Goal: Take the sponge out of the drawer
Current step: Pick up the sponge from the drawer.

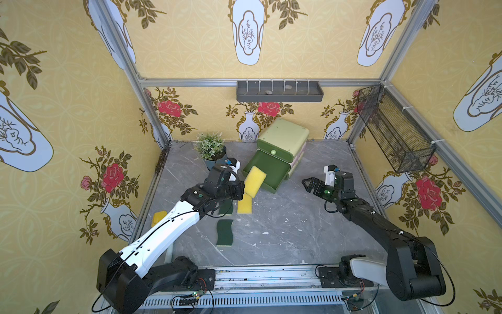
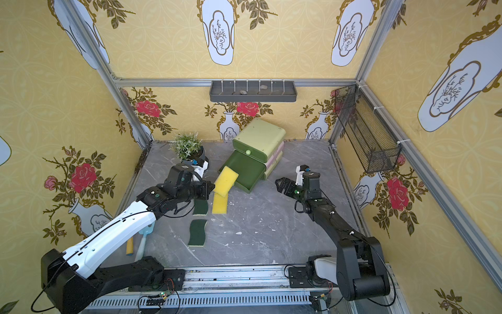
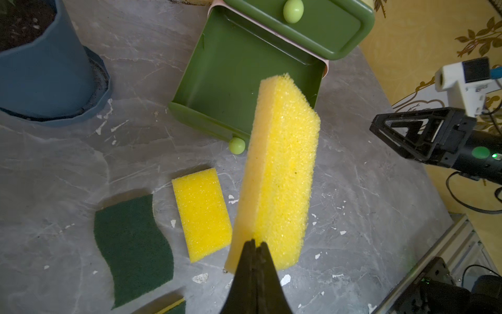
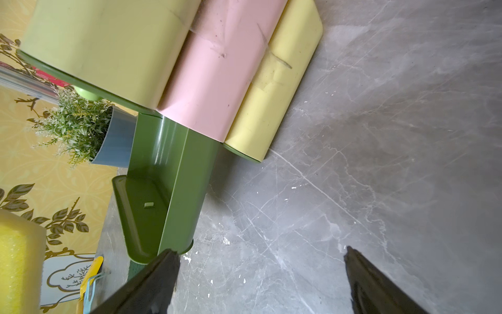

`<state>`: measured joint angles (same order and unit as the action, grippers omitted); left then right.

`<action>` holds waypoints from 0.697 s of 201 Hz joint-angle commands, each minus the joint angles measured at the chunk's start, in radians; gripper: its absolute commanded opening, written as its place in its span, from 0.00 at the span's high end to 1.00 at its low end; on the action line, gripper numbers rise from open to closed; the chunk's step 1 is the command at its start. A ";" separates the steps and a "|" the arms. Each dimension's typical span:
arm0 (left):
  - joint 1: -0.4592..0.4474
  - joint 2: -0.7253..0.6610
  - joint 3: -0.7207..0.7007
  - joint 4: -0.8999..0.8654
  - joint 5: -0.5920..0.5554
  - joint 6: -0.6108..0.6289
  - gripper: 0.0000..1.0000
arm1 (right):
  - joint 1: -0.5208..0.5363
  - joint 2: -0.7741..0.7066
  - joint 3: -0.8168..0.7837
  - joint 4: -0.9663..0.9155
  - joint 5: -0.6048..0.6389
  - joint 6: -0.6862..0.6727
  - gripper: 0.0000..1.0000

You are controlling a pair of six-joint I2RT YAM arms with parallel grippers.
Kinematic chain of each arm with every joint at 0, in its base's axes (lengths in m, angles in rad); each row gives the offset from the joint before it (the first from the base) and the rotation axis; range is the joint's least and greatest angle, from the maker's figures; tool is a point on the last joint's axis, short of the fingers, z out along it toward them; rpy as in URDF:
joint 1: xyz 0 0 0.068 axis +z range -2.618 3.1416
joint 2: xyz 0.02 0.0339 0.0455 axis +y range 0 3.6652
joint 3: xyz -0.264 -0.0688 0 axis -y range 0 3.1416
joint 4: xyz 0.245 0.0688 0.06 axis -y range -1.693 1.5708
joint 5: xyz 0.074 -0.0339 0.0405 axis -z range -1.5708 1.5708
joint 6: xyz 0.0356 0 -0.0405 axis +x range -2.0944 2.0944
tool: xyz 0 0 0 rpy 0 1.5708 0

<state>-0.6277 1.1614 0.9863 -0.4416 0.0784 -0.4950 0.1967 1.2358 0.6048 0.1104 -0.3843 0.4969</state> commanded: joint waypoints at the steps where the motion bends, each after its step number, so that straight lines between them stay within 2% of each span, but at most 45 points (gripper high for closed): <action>1: -0.007 -0.036 -0.058 0.070 0.017 -0.093 1.00 | 0.001 -0.010 -0.005 0.069 -0.080 -0.007 0.02; 37: -0.009 -0.065 -0.141 0.183 0.085 -0.175 1.00 | 0.012 0.002 -0.028 0.207 -0.304 0.051 0.02; 55: -0.010 -0.075 -0.160 0.226 0.114 -0.186 1.00 | 0.054 0.023 -0.027 0.273 -0.377 0.107 0.02; 97: -0.011 -0.095 -0.207 0.316 0.159 -0.252 1.00 | 0.254 0.055 -0.039 0.454 -0.336 0.241 0.02; 140: -0.012 -0.094 -0.236 0.359 0.190 -0.262 1.00 | 0.336 0.110 -0.037 0.638 -0.343 0.416 0.02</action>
<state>-0.6399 1.0679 0.7685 -0.1513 0.2367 -0.7414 0.5011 1.3270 0.5686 0.5621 -0.7197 0.7887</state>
